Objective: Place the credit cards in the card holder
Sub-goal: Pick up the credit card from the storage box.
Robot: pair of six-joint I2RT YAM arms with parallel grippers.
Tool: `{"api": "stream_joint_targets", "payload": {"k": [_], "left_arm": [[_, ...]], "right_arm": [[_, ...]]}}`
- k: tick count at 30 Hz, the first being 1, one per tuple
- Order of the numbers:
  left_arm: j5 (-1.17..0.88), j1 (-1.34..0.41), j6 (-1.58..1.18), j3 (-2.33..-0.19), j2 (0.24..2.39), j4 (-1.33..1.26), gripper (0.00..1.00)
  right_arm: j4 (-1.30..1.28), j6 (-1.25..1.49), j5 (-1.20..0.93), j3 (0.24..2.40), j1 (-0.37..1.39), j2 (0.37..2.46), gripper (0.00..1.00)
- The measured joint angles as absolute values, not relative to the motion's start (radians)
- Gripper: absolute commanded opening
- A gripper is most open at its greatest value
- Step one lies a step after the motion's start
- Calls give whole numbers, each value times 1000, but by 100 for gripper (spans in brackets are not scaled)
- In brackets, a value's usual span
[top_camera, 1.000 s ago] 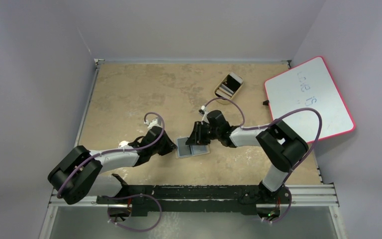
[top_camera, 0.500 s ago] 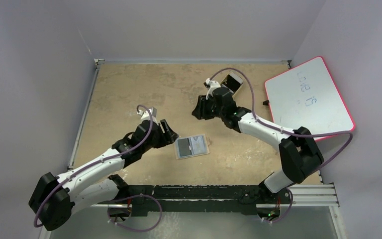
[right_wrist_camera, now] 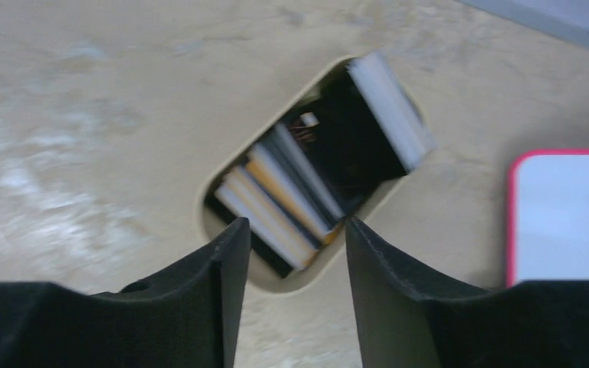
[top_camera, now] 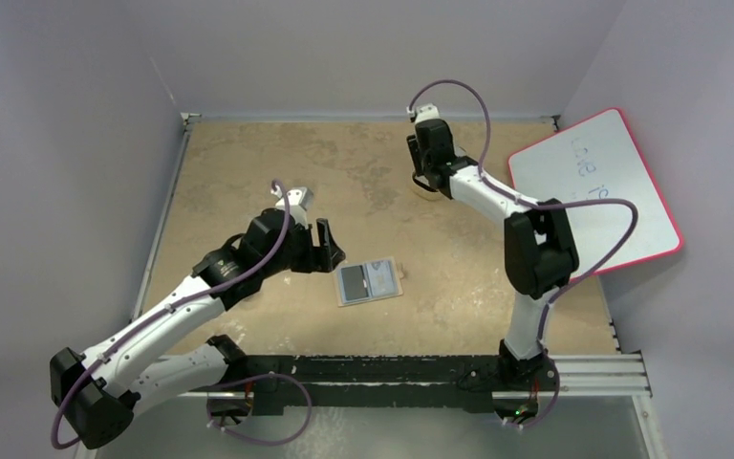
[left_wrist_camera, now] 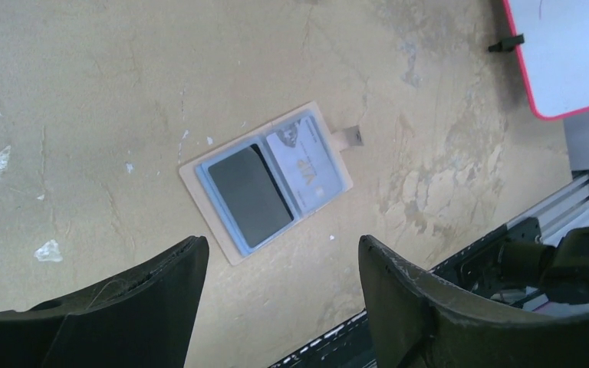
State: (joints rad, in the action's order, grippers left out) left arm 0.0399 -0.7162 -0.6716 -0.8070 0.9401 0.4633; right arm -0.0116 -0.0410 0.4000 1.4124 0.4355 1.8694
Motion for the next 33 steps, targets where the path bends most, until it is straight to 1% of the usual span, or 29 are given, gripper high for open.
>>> {"api": "stream_joint_targets", "payload": {"k": [4, 12, 23, 33], "left_arm": [[21, -716, -634, -808, 931, 511, 71], [-14, -716, -607, -805, 924, 529, 71], [-21, -716, -606, -804, 923, 541, 71], [-11, -716, -606, -804, 921, 542, 71]], "right_arm": [[-33, -130, 464, 1515, 382, 1965, 54], [-38, -250, 480, 1642, 304, 2083, 55], [-59, -371, 503, 1776, 307, 2246, 55], [-63, -446, 559, 1820, 307, 2288, 54]]}}
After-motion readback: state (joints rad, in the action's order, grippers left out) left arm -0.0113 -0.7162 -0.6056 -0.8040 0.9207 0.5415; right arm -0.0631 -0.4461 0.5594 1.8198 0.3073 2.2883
